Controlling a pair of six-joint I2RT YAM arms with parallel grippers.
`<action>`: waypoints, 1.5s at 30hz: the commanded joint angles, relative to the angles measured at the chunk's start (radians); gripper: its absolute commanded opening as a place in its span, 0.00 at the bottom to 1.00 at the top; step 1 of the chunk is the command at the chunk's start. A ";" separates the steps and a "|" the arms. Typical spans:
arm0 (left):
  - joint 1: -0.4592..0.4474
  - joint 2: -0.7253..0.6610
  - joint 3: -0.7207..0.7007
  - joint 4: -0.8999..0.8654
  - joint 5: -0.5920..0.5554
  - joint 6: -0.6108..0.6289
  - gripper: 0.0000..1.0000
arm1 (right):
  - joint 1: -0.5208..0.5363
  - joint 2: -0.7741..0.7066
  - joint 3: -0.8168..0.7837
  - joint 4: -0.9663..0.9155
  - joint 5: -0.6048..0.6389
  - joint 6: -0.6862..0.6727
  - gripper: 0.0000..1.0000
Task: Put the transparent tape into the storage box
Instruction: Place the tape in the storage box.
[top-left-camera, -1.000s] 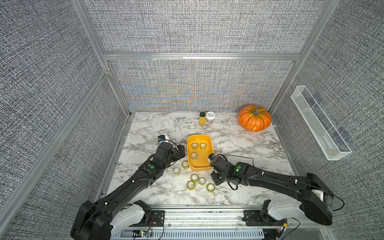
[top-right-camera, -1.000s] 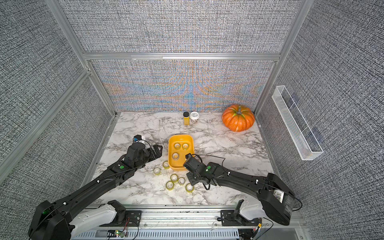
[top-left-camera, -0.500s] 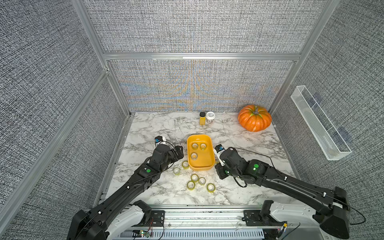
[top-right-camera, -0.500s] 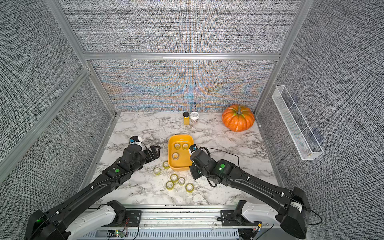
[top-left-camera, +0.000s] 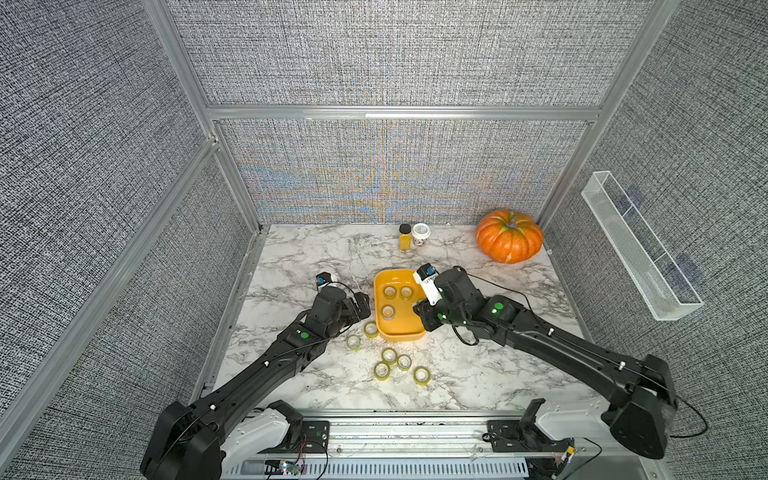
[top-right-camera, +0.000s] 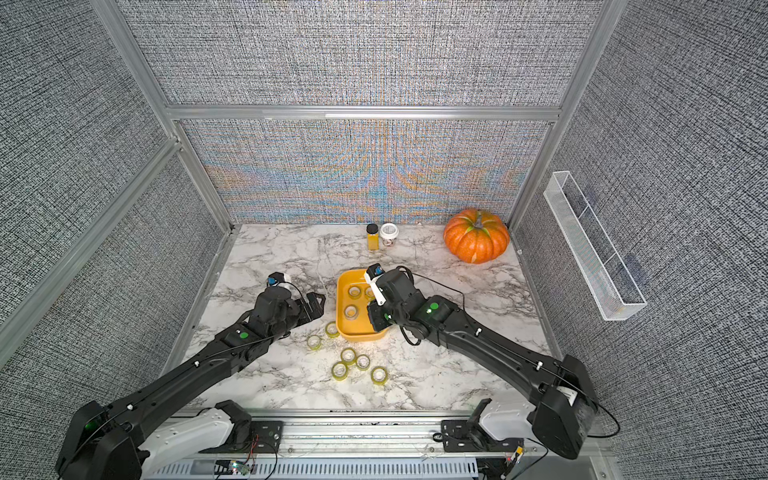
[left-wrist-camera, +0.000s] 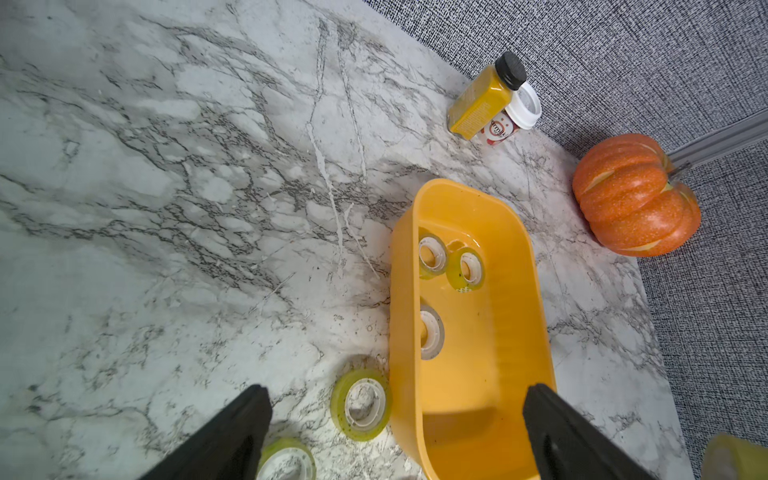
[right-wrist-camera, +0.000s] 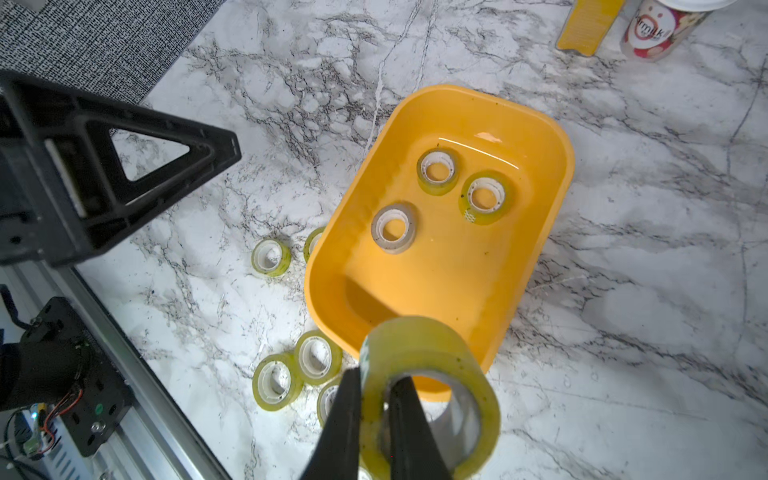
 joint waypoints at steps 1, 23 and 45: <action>0.000 0.009 0.006 0.018 -0.017 0.012 1.00 | -0.011 0.056 0.038 0.024 -0.062 -0.038 0.01; 0.002 -0.028 -0.060 0.028 -0.067 0.009 1.00 | -0.056 0.312 0.147 0.015 -0.057 -0.039 0.00; 0.002 -0.008 -0.042 0.036 -0.046 0.009 1.00 | -0.065 0.510 0.212 0.003 0.016 -0.025 0.31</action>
